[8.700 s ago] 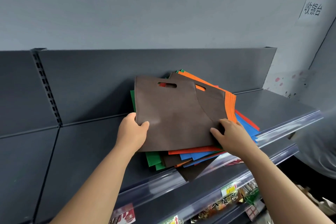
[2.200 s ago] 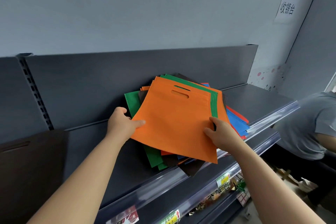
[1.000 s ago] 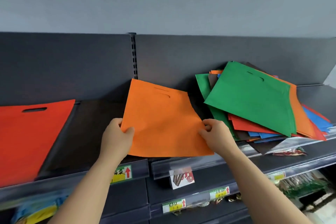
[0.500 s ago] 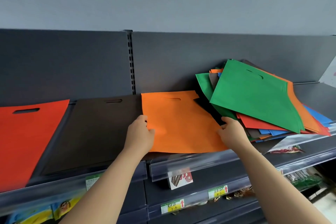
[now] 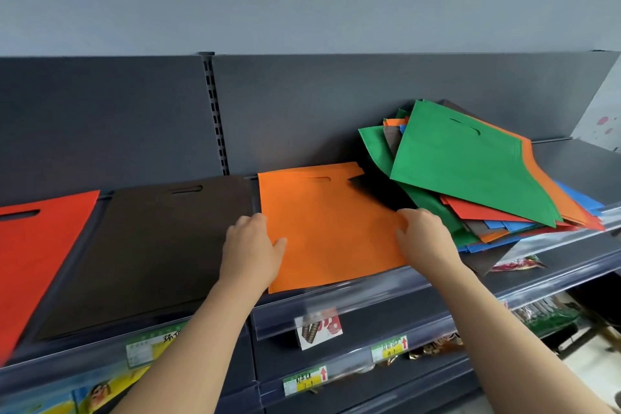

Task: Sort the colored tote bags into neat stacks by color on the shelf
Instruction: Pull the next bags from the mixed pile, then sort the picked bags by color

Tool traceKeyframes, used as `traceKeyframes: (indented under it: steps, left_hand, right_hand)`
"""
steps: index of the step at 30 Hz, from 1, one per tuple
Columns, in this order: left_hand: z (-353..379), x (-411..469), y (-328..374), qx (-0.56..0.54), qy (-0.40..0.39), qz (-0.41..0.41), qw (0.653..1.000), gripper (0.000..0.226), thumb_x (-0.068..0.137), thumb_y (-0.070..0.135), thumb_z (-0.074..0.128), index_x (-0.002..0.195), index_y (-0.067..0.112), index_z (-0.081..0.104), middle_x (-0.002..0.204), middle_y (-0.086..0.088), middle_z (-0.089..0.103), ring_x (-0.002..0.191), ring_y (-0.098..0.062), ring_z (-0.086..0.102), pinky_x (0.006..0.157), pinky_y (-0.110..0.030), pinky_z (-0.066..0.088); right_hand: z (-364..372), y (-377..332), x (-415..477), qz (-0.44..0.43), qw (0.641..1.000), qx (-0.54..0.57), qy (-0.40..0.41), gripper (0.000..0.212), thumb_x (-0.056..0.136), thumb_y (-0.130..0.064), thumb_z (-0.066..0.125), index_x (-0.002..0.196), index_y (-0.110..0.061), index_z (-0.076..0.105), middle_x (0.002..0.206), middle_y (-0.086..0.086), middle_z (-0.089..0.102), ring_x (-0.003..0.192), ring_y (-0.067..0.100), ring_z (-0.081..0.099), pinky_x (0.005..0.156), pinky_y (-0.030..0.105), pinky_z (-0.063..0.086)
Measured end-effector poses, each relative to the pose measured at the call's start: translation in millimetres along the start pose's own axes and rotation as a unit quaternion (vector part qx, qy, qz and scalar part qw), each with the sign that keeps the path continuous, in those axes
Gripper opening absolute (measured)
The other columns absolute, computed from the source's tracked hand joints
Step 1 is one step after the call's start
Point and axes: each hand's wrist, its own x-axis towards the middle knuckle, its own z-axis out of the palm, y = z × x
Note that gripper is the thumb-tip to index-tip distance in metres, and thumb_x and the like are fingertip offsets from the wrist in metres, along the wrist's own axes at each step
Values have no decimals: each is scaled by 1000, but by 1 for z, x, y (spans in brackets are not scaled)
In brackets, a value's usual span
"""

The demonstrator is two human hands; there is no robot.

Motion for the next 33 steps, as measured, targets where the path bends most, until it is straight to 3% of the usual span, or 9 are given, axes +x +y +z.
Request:
traceKeyframes:
  steps: [4, 9, 13, 17, 21, 23, 27, 31, 33]
  left_hand:
    - [-5, -3, 12, 6, 20, 32, 999, 49, 93, 38, 52, 134, 10, 48, 130, -7, 52, 118, -25, 47, 97, -38, 43]
    - [-6, -3, 54, -36, 49, 77, 995, 43, 93, 35, 53, 130, 11, 53, 126, -6, 57, 116, -23, 52, 95, -35, 42]
    - [5, 11, 104, -76, 56, 102, 990, 40, 93, 32, 53, 127, 11, 55, 122, -5, 61, 114, -21, 55, 93, -32, 43]
    - [30, 32, 159, -101, 26, 112, 988, 40, 94, 28, 54, 128, 7, 54, 126, -10, 60, 115, -24, 56, 93, -32, 44]
    - [58, 57, 199, -75, -27, 89, 993, 45, 96, 27, 49, 133, 2, 47, 134, -14, 53, 121, -28, 50, 95, -35, 42]
    - [70, 68, 209, -58, -61, 62, 995, 48, 96, 29, 49, 135, 0, 43, 135, -16, 51, 122, -31, 49, 94, -36, 42]
    - [82, 78, 219, -80, -65, 28, 994, 53, 90, 30, 60, 130, -2, 46, 131, -17, 53, 118, -31, 52, 93, -36, 44]
    - [87, 80, 219, -123, -23, 17, 992, 60, 83, 33, 69, 132, 4, 49, 131, -12, 55, 116, -29, 54, 95, -38, 47]
    - [86, 80, 217, -123, -20, 20, 992, 53, 82, 34, 68, 124, 7, 54, 121, -8, 61, 105, -27, 60, 86, -40, 52]
  right_hand:
    - [-14, -5, -17, -98, 994, -19, 50, 24, 90, -10, 47, 105, -5, 65, 141, 2, 48, 109, 28, 58, 82, 35, 49]
    - [-57, 6, -27, -202, 970, 55, 122, 27, 89, -14, 57, 114, -10, 68, 125, 2, 62, 109, 21, 61, 90, 34, 50]
    - [-98, 45, -1, -125, 981, 41, 144, 33, 92, -22, 55, 123, -12, 62, 132, 2, 57, 116, 23, 56, 96, 36, 45]
    - [-120, 103, 36, -10, 996, -31, 82, 40, 96, -25, 47, 130, -6, 53, 138, 9, 51, 124, 29, 48, 98, 36, 39]
    - [-120, 149, 62, 31, 997, -71, 9, 29, 96, -30, 42, 90, -4, 55, 104, 16, 59, 97, 33, 56, 72, 34, 38]
    - [-118, 161, 70, 23, 996, -81, -24, 33, 97, -33, 40, 86, -6, 53, 98, 15, 58, 91, 31, 55, 72, 34, 39]
    - [-116, 172, 72, -31, 995, -80, -50, 33, 98, -34, 39, 107, -8, 58, 114, 8, 57, 109, 28, 54, 87, 35, 42]
    - [-120, 173, 68, -96, 992, -57, -60, 39, 99, -28, 40, 131, -8, 50, 139, 6, 48, 128, 22, 43, 103, 30, 32]
    - [-121, 175, 71, -126, 989, -38, -70, 39, 99, -25, 42, 134, -10, 49, 140, 5, 48, 128, 21, 43, 105, 29, 30]
